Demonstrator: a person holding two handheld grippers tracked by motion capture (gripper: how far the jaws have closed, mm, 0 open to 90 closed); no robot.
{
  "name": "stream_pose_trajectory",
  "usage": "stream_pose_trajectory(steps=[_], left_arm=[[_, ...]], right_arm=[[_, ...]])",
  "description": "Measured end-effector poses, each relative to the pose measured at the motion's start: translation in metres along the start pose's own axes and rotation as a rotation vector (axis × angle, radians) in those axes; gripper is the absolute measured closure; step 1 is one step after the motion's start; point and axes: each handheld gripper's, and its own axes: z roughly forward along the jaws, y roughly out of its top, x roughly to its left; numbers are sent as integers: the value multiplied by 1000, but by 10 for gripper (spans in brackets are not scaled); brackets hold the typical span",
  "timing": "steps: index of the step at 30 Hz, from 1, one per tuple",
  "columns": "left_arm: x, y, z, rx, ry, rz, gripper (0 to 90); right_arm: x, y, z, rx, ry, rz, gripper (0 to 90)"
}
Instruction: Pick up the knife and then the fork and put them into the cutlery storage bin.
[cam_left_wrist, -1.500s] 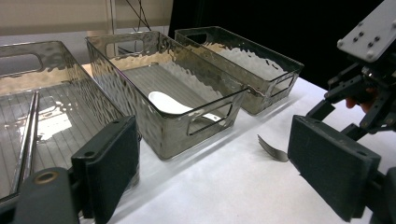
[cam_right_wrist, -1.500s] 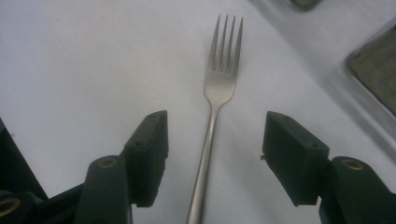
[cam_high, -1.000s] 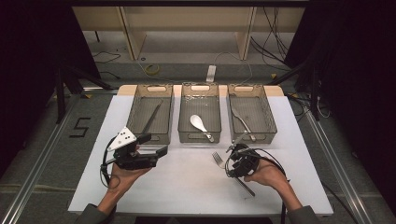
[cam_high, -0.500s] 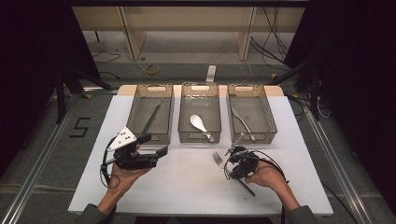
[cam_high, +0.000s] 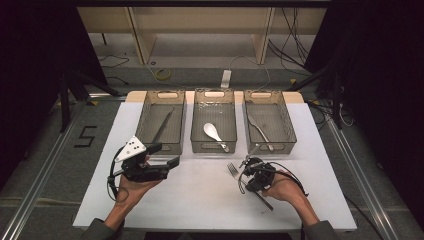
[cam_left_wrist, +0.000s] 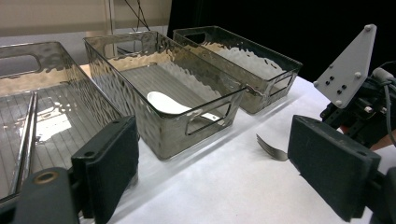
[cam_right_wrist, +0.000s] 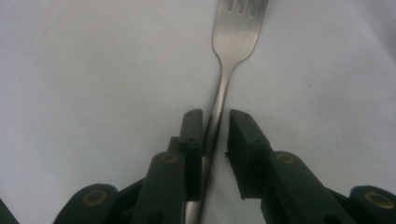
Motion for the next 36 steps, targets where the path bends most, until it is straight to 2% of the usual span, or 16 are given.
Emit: stream_pose_trajectory(steps=[14, 17, 24, 30, 33, 36], left_arm=[[0, 0, 0, 0, 0, 2, 160], [0, 0, 0, 0, 0, 3, 160], [-1, 0, 0, 1, 1, 3, 160], [0, 0, -1, -2, 1, 2, 160], [0, 0, -1, -2, 2, 4, 160], [0, 1, -1, -2, 3, 4, 160]], right_arm=[[0, 3, 0, 22, -4, 0, 792], [0, 3, 1, 18, -1, 19, 806], [-1, 4, 1, 24, 3, 29, 825], [-1, 4, 1, 28, -6, 16, 848], [0, 5, 0, 34, -14, -8, 852], [0, 5, 0, 27, -9, -4, 852]])
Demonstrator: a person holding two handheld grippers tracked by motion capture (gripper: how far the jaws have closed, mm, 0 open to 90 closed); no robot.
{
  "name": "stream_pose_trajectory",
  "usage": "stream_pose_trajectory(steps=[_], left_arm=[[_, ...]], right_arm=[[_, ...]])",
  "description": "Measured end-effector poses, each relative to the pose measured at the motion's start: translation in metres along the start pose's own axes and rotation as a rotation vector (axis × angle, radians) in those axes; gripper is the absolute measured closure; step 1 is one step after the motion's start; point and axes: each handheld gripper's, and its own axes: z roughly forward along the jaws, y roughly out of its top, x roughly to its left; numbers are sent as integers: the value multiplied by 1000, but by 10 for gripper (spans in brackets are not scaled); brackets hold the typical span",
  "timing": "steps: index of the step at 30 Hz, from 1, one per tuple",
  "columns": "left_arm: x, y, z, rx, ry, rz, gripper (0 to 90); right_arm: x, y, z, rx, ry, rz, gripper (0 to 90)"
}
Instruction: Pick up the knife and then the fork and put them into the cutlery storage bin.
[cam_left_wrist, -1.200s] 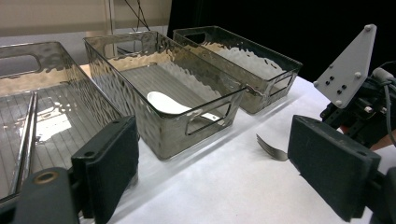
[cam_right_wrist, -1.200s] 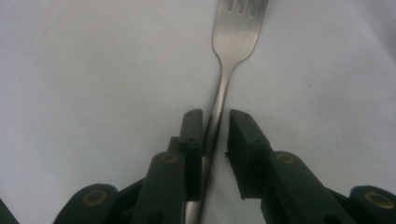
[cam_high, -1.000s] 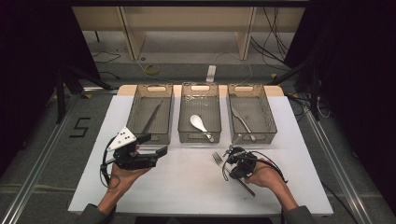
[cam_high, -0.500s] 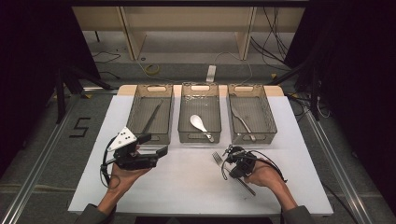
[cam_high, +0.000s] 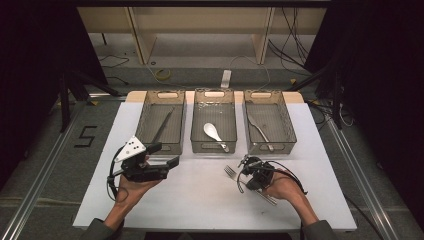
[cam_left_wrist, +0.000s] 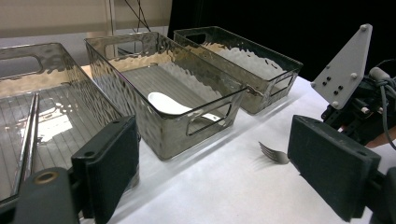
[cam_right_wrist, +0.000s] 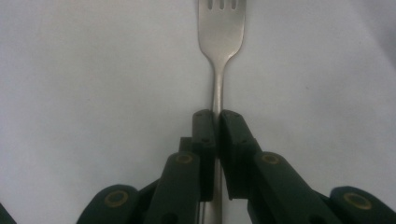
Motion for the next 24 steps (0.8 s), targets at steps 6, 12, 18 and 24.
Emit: stream_pose_trajectory(steps=[6, 12, 18, 24], left_arm=[[0, 0, 0, 0, 2, -1, 160], [1, 0, 0, 0, 4, -4, 160], [0, 0, 0, 0, 4, -2, 160], [1, 0, 0, -1, 6, -4, 160]], right_arm=[[-6, -5, -10, -40, 14, 14, 855], [-12, -10, -19, -92, 37, 27, 856], [-22, -17, -34, -178, 70, 61, 856], [-24, -17, -34, -178, 71, 66, 857]])
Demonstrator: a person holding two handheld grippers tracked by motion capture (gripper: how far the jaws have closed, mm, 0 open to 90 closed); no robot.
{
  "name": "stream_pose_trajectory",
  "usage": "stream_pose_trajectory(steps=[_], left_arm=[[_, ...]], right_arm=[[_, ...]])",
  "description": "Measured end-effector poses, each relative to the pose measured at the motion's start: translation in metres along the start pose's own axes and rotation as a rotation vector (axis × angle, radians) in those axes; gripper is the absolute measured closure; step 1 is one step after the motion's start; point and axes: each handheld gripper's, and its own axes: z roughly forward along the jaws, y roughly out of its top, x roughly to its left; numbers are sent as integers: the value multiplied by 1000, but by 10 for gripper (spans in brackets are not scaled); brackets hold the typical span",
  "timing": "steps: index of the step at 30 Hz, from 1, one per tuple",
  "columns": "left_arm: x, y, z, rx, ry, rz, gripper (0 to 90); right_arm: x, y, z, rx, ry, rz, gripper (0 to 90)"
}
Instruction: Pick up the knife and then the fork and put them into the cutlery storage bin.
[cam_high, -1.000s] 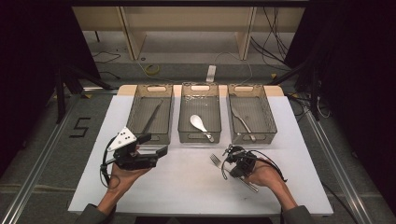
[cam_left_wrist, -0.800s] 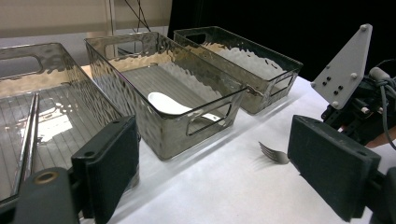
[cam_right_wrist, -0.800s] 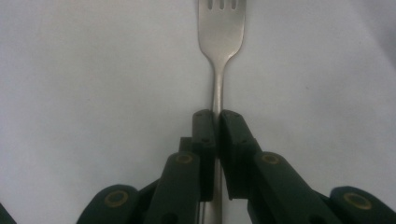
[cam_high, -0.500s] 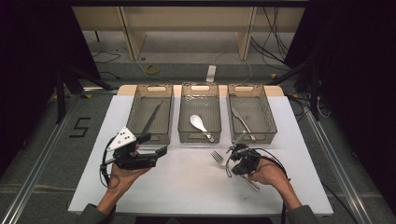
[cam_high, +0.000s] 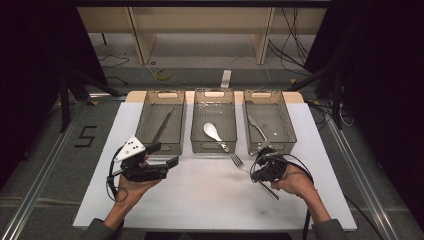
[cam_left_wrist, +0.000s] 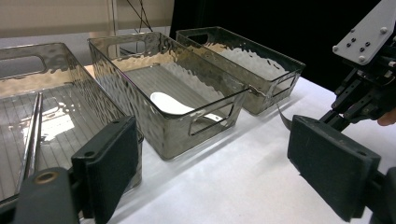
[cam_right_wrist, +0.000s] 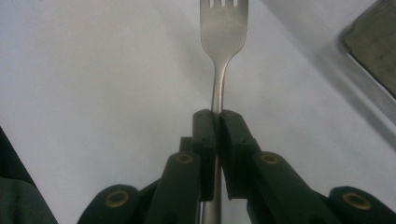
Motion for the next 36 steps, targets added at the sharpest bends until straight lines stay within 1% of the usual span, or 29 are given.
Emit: stream_pose_trajectory(steps=[3, 4, 7, 8, 11, 12, 14, 15, 17, 18, 19, 20, 26, 28, 36], left_arm=[[0, 0, 0, 0, 0, 0, 160], [0, 0, 0, 0, 0, 0, 160], [0, 0, 0, -2, 1, -4, 160], [0, 0, 0, -2, 2, -4, 160], [0, 0, 0, 0, 3, -6, 160], [1, 0, 0, -1, 5, -5, 160], [1, 0, 0, 0, 4, -4, 160], [1, 0, 0, -1, 5, -6, 160], [1, 0, 0, -1, 6, -7, 160], [2, 0, 0, -1, 5, -7, 160], [2, 0, 0, -1, 6, -8, 160], [2, 0, 0, -1, 6, -8, 160], [2, 0, 0, -3, 3, -9, 160], [2, 0, 0, -3, 3, -8, 160], [1, 0, 0, -8, 2, -12, 160]], right_arm=[[0, 0, -3, -14, -1, 6, 857], [-1, 0, -4, -14, 3, 1, 857], [-3, 0, -9, -27, 4, 10, 857], [-4, 0, -11, -31, -1, 13, 857], [-11, 2, -24, -71, -9, 26, 857], [-11, 2, -24, -71, -9, 26, 857], [-16, 3, -31, -89, -15, 33, 857], [-22, 7, -39, -111, -17, 48, 857], [-24, 8, -42, -116, -23, 51, 857], [-27, 11, -45, -122, -33, 54, 857], [-32, 16, -52, -140, -46, 68, 857], [-32, 16, -52, -140, -46, 68, 857], [-52, 36, -73, -189, -94, 91, 856], [-56, 42, -76, -192, -113, 98, 856], [-72, 61, -80, -206, -131, 125, 856]])
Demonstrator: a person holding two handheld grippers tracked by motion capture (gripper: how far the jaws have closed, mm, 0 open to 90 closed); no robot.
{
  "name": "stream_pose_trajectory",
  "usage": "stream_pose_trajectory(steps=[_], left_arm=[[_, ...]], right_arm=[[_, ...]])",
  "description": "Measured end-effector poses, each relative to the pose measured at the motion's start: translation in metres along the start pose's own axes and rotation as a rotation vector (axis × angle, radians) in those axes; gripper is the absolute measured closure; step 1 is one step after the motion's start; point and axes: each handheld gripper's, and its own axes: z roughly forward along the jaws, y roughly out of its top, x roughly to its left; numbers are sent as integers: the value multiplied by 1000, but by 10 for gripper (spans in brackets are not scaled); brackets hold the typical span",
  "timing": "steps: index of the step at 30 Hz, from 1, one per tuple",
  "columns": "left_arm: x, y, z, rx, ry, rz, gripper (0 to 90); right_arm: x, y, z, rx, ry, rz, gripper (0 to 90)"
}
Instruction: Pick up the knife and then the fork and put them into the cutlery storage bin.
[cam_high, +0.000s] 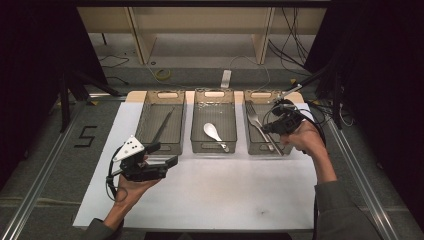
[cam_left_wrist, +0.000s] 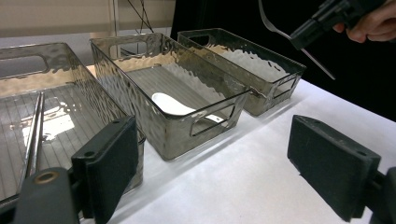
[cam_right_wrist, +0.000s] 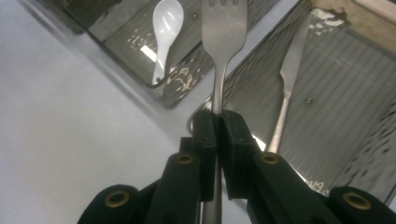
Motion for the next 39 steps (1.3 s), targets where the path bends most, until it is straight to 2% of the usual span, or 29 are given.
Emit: stream_pose_trajectory(steps=[9, 24, 35, 39], left_arm=[[0, 0, 0, -2, -3, 1, 160], [0, 0, 0, -4, -4, -2, 160], [0, 1, -1, -8, -6, -1, 160], [0, 0, -1, -6, -6, -2, 160]], right_arm=[[-11, 13, 4, 7, -15, 22, 856], [-28, 36, 0, -1, -41, 67, 856], [-47, 41, 16, 8, -74, 132, 856], [-50, 42, 23, 12, -81, 146, 856]])
